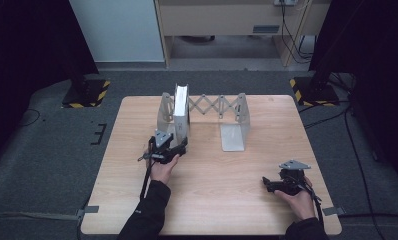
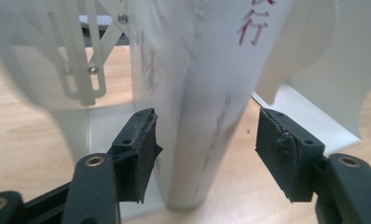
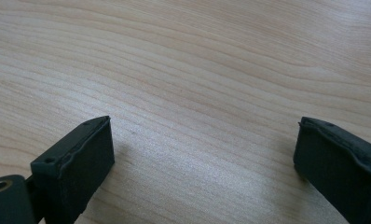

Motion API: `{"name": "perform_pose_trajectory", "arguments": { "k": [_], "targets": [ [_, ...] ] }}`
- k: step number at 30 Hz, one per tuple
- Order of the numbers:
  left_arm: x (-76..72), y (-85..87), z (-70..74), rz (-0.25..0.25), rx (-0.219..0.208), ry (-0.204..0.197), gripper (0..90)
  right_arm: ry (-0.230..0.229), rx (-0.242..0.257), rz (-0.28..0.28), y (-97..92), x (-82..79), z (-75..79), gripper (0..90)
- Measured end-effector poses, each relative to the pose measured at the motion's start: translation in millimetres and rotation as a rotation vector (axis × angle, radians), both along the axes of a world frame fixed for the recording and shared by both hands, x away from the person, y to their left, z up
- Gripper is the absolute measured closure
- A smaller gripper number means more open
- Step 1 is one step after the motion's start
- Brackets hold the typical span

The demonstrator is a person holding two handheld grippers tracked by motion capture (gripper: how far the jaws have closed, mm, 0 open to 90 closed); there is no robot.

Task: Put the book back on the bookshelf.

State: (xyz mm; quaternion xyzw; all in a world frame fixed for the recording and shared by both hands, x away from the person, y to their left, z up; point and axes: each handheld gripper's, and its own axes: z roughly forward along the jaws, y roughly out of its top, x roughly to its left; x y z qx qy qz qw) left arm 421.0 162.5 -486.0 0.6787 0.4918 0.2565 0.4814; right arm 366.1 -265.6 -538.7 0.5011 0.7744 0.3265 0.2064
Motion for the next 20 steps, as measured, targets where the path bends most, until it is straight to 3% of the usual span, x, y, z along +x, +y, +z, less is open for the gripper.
{"name": "perform_pose_trajectory", "arguments": {
  "k": [3,9,16,20],
  "targets": [
    [-12.9,10.9,-0.4,-0.019,-0.030,0.032,35.3,0.000,0.000,0.001,-0.1,0.0,0.0,5.4],
    [-34.4,32.0,-9.1,-0.041,-0.035,0.143,30.0,0.000,0.000,0.001,-0.1,0.0,0.0,5.4],
    [-52.9,49.7,-19.8,-0.072,0.008,0.225,25.0,-0.002,-0.002,-0.003,0.1,-0.1,-0.1,5.4],
    [-59.6,65.4,-26.5,-0.057,0.037,0.264,23.0,0.000,0.004,-0.008,0.2,-0.7,0.1,6.1]
  ]
}}
